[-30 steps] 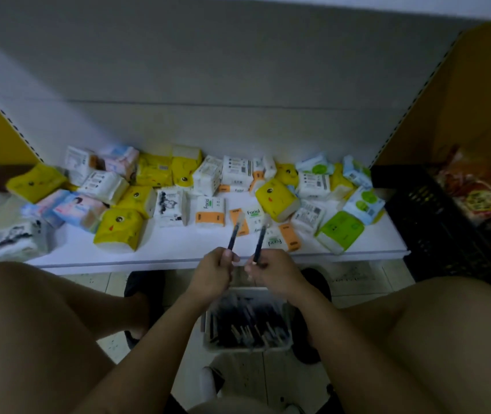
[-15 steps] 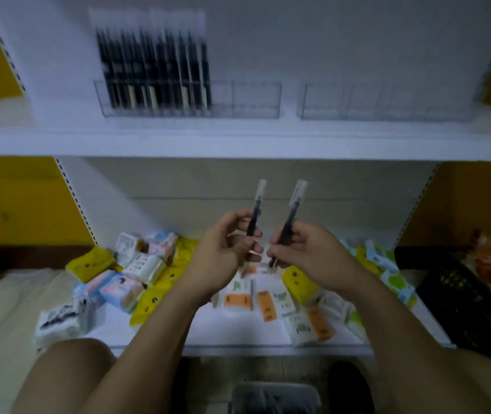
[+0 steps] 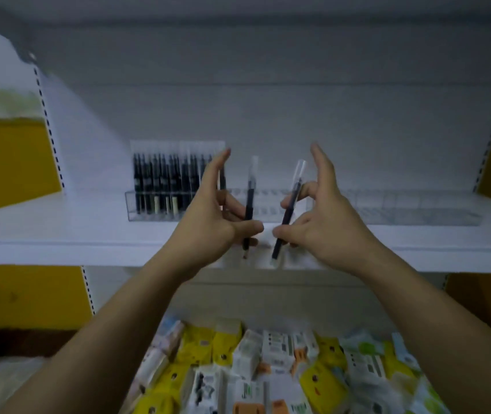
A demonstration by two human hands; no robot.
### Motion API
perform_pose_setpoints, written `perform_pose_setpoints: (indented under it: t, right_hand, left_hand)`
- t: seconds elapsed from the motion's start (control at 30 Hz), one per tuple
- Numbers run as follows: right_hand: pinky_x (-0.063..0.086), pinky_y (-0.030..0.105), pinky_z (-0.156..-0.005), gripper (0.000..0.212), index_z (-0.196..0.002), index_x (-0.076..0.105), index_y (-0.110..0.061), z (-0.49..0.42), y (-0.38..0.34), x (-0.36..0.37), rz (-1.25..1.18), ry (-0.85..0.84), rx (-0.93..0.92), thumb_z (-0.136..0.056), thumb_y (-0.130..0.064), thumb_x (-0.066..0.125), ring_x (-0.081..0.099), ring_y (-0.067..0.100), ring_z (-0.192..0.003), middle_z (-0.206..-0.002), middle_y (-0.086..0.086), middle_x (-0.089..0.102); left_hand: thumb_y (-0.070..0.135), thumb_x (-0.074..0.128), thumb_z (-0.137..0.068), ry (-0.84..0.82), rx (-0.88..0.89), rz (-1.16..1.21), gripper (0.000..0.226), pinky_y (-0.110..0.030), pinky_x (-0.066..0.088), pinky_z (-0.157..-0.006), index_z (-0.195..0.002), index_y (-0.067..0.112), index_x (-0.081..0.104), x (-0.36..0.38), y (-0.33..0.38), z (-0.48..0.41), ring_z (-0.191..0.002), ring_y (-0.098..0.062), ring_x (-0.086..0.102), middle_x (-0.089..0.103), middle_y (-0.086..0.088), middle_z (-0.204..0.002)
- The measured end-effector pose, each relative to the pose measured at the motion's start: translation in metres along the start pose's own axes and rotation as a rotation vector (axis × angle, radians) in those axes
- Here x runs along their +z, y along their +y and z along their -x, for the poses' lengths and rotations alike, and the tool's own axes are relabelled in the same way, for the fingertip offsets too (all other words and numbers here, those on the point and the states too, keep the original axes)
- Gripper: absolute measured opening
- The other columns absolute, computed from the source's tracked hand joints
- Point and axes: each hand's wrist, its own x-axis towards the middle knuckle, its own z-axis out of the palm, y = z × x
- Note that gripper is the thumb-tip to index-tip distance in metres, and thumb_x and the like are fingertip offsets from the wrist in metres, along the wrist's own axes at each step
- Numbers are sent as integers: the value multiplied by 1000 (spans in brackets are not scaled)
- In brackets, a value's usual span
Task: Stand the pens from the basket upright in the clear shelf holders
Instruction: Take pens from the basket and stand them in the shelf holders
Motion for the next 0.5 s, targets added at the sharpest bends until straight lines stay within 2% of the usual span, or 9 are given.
perform_pose_setpoints:
  t: [0.1,0.17,0.27,0.33,0.5]
  right_hand:
    - [60,35,-62,112,-140,4,-60,-24,-7,-7,36,-29,-56,-75,-11,82,67,24,-60,-103,-10,56]
    - [60,35,-64,103,-138,11,-59,-40,-9,-9,65,-29,-107,-77,-12,80,68,22,-61,-103,-8,57]
    - [60,34,-69,87,-137,19,-55,-65,-11,-12,53,19,-179,-83,-15,74,69,13,-63,-97,-9,58]
    - [61,34,-68,78,-136,24,-53,-81,-9,-12,42,41,-211,-86,-16,71,69,13,-65,-98,-7,58]
    - [61,32,-64,67,-140,29,-46,-121,2,-7,19,113,-255,-91,-19,66,67,16,-67,-97,-4,56]
  left_hand:
    - [4,81,-72,-9,82,-129,112,-36,61,-68,-137,67,14,-10,12,-21,-65,-19,68,59,-8,-75]
    - [2,76,-76,-63,107,-157,104,-39,61,-70,-137,66,20,-16,19,-35,-69,-19,71,58,-10,-77]
    - [2,71,-81,-143,119,-197,90,-42,61,-73,-136,59,29,-21,26,-56,-74,-20,74,59,-4,-76]
    - [7,69,-83,-132,117,-204,80,-43,61,-72,-134,56,32,-24,28,-71,-74,-21,74,61,-2,-77]
    - [18,59,-90,-5,109,-68,52,-43,61,-66,-129,42,35,-30,27,-107,-74,-24,73,65,-9,-94]
